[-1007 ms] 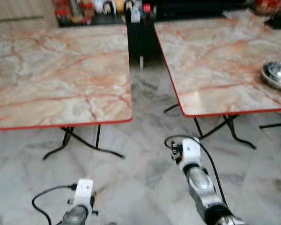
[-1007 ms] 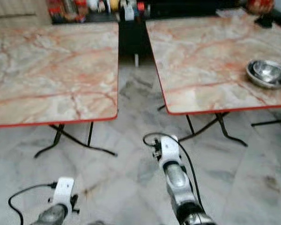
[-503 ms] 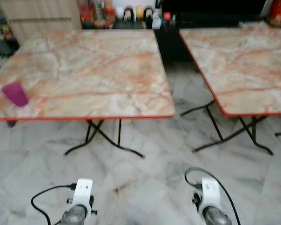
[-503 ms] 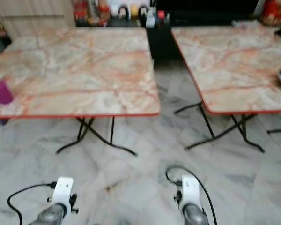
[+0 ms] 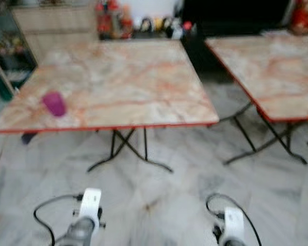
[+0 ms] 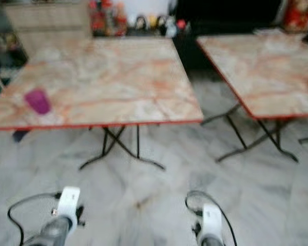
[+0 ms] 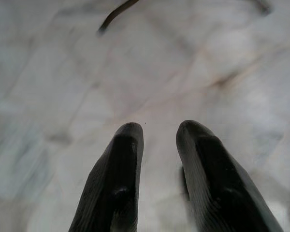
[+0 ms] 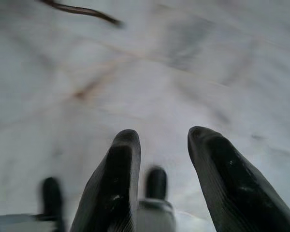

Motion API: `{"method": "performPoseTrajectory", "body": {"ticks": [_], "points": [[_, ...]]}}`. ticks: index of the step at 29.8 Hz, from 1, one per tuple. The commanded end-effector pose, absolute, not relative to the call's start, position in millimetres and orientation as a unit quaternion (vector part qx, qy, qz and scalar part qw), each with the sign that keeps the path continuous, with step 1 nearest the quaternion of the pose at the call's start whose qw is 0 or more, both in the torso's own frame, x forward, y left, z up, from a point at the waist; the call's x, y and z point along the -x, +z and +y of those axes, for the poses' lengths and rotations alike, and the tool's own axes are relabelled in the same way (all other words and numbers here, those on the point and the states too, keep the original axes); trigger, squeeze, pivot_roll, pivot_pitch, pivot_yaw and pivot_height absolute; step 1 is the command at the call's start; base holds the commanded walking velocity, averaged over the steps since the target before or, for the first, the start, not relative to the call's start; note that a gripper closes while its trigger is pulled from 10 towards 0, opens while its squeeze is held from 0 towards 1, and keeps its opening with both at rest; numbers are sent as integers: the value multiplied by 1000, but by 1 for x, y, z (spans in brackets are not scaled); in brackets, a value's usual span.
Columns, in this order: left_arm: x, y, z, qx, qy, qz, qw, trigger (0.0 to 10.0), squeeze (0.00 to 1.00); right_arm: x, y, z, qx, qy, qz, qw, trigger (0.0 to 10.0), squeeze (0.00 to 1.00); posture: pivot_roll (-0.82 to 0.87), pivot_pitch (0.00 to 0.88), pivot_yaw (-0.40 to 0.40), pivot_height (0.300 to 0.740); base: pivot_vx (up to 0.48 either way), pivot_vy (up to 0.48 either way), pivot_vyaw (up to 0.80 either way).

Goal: Setting the table

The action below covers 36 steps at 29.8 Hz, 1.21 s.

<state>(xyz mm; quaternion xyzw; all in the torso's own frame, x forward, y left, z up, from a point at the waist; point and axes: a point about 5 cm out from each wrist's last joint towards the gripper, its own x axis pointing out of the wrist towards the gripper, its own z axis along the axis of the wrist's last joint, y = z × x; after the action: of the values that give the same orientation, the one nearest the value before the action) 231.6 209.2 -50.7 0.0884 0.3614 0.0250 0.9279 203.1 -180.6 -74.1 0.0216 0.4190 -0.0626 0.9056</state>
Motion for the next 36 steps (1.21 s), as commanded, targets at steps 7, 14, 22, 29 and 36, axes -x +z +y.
{"method": "performPoseTrajectory", "body": {"ticks": [7, 14, 22, 29, 36], "points": [[-228, -54, 204, -80, 25, 368, 926, 10000, 0, -206, -72, -183, -25, -68, 414, 907, 10000, 0, 69, 64, 12, 740, 0, 374, 79], [-229, -53, 206, -82, 26, 367, 926, 10000, 0, -203, -74, -182, -29, -70, 417, 906, 10000, 0, 69, 76, 18, 740, 0, 371, 0], [-231, -52, 206, -85, 26, 362, 928, 10000, 0, -200, -75, -183, -30, -76, 420, 904, 10000, 0, 70, 88, 18, 740, 0, 31, 0], [-231, -52, 204, -83, 22, 363, 928, 10000, 0, -201, -75, -183, -22, -65, 415, 907, 10000, 0, 68, 96, 21, 740, 0, 0, 0], [-232, -52, 204, -86, 24, 363, 927, 10000, 0, -204, -72, -181, -18, -55, 404, 913, 10000, 0, 68, 111, 19, 740, 0, 0, 344]]}}
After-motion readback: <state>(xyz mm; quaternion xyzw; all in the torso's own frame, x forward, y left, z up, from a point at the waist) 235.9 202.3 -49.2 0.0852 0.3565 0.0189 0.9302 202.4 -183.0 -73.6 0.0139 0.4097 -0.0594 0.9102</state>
